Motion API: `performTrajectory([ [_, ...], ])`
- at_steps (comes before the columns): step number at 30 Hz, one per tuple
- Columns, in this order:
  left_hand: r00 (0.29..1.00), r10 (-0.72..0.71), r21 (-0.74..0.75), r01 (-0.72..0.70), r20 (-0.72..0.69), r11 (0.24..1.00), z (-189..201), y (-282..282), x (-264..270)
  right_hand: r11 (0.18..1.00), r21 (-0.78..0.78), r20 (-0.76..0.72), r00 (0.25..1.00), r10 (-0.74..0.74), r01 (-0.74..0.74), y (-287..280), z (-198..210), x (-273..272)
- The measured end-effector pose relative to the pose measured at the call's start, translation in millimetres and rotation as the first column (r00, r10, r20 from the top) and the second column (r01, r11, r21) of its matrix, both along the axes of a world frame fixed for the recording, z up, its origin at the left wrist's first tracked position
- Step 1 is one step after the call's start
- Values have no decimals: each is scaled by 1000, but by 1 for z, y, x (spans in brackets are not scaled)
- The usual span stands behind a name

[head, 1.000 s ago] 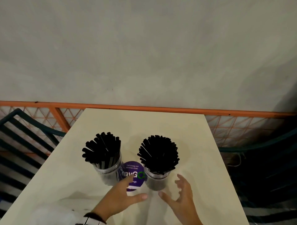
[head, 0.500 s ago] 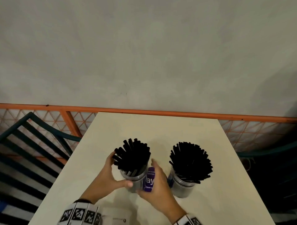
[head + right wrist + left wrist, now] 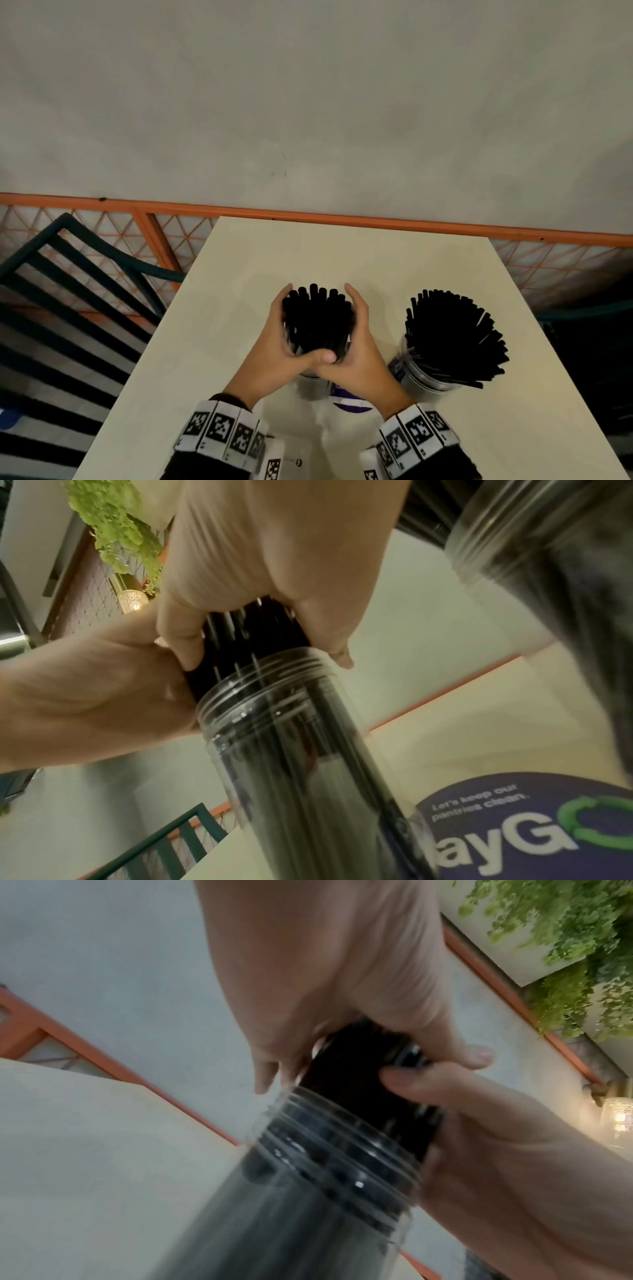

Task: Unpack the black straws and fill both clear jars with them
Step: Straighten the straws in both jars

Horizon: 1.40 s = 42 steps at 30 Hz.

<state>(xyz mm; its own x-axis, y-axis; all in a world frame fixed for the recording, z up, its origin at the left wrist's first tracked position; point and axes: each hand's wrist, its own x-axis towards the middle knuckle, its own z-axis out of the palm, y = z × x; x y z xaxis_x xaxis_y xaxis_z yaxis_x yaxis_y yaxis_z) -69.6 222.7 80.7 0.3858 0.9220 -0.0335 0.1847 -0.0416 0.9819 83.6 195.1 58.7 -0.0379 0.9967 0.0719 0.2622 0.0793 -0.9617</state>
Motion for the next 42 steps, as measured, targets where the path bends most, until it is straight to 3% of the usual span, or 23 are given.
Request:
performTrajectory([
  [7,992,-123,10,123,-42,992,-2,9,-5,995,-48,-6,996,87,-87,1,-9,3],
  [12,1000,14,99,-13,-11,995,-2,9,11,998,1,45,997,-66,66,15,6,-12],
  [16,997,75,135,-77,23,988,0,9,7,998,43,55,998,-36,34,17,4,-9],
  [23,999,29,39,-28,-28,999,-13,5,-1,999,48,188,982,-2,-7,12,-7,-10],
  [27,985,-41,-5,41,-166,999,-14,3,-27,997,-68,114,993,-38,46,-3,-12,6],
  [32,897,-103,-131,51,-430,990,-8,-24,-71,979,-175,46,994,-100,107,-49,-27,16],
  [36,833,8,5,-6,-553,1000,6,-57,-106,983,-30,227,959,-171,182,-92,-48,1],
  [38,811,37,66,2,-583,998,8,-79,-121,991,72,309,942,-130,113,-114,-47,-16],
  [42,778,59,122,22,-625,992,0,-125,-142,958,163,508,852,124,-236,-152,-46,-55],
])
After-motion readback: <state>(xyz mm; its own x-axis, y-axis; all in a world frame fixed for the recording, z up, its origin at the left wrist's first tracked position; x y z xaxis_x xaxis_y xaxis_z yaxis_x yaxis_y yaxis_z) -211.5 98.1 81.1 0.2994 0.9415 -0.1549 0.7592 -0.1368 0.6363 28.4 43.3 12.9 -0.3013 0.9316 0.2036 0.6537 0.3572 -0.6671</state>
